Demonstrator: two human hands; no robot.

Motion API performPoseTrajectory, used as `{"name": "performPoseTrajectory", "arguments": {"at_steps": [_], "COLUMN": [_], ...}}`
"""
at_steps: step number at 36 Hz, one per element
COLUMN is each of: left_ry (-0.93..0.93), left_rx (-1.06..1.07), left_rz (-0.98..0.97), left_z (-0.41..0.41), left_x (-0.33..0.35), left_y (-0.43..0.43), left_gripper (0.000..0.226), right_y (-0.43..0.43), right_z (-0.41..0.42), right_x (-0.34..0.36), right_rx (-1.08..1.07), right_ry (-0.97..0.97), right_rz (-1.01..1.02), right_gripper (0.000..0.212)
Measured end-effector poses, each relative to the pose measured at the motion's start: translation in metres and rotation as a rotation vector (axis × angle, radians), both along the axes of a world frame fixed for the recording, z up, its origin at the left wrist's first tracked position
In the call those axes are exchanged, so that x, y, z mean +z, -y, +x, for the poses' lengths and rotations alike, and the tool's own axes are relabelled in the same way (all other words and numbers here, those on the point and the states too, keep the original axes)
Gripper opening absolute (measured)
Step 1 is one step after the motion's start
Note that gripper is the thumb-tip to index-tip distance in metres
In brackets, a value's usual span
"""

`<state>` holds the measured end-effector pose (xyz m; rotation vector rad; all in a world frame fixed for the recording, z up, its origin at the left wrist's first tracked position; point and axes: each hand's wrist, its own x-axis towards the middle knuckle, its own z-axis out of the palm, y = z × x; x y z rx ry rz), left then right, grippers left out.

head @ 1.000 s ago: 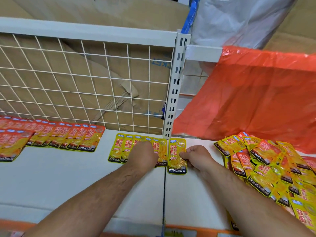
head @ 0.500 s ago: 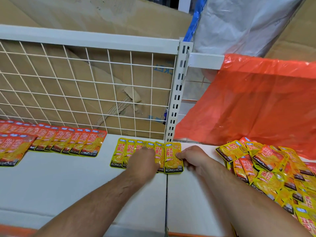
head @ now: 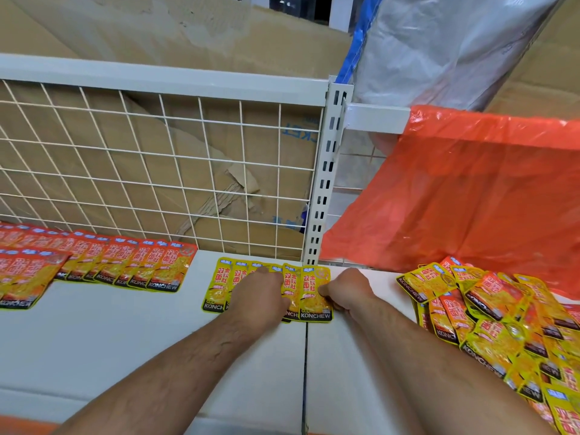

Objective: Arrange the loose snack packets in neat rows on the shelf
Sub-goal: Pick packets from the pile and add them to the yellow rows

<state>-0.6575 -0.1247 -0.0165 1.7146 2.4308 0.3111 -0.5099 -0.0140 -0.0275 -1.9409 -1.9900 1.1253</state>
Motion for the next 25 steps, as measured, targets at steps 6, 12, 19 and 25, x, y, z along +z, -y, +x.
{"name": "performPoseTrajectory", "arguments": {"at_steps": [6,12,19,25], "left_ry": [0.0,0.013,-0.054,-0.103], "left_rx": [0.001,-0.003,-0.048,-0.153], "left_rz": [0.003,0.004,0.053,0.11], "left_z": [-0.001,-0.003,-0.004,-0.007], "left_x": [-0.002,-0.003,-0.006,-0.006], "left_y": [0.002,0.003,0.004,0.003], "left_gripper": [0.033,0.038,0.041,0.05], "right_y": [0.005,0.009,0.009,0.018], "right_z": [-0.003,-0.011,-0.007,-0.003], "right_x": [0.006,0.004,0.007,0.006], "right_rx": [0.053,0.086,0.1,0.121], "right_ry": [0.168,0.335,0.357,0.334], "right_rz": [0.122,0.205,0.25,0.323], "right_gripper": [0.014,0.034,0.033,0.039]}}
